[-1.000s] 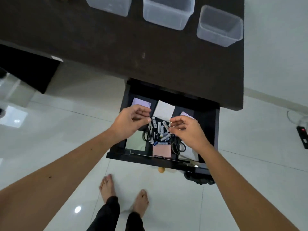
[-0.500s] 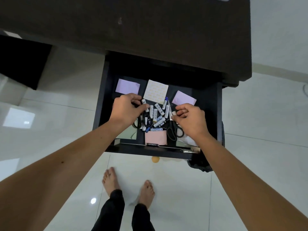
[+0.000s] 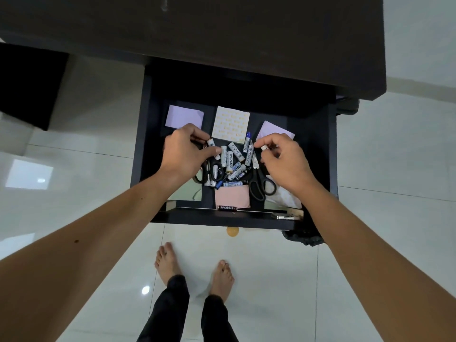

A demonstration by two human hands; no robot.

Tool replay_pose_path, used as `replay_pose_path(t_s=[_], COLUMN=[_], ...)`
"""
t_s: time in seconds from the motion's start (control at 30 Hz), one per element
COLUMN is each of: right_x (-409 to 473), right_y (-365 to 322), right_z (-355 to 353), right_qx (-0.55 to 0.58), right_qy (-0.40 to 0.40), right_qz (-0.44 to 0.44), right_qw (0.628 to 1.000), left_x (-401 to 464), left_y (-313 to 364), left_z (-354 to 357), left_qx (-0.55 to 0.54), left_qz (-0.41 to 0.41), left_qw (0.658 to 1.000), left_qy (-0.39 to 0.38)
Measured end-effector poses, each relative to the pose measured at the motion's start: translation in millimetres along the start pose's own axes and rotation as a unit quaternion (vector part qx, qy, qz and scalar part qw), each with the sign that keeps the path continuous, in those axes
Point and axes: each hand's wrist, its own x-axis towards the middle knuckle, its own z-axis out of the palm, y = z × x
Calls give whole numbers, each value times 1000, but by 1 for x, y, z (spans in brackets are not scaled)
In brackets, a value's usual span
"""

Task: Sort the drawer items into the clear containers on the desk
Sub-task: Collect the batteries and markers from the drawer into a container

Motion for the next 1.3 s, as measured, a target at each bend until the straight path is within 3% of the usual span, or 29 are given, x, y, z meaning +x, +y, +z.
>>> replay_pose_path(t_s=[0.27, 0.43, 0.57, 0.7, 0.8, 1.0, 1.2, 1.3], right_x=[3, 2, 3, 6, 5, 8, 16, 22], right_y=[-1, -2, -4, -10, -12, -5, -11, -12], right_z=[9, 6, 0, 0, -1, 1, 14, 21], right_qx=[-67, -31, 56, 155, 167, 89, -43, -70], right_qy=[-25, -22, -27, -30, -45, -27, 39, 52], right_qz=[-4, 2, 29, 71, 77, 61, 42, 48], right_qw=[997, 999, 998, 985, 982, 994, 997, 995], left_x=[2, 3, 3, 3, -2, 4, 6, 6], left_y=[-10, -8, -4, 0, 7, 5, 20, 27], left_z=[-13, -14, -12, -7, -4, 9, 17, 16], left_qx=[-108, -163, -178, -104, -37, 145, 271, 277], left_qz=[39, 78, 55, 48, 90, 164, 143, 115], left_qw=[991, 977, 969, 976, 979, 964, 940, 941], left_qy=[-69, -114, -160, -183, -179, -150, -149, -157])
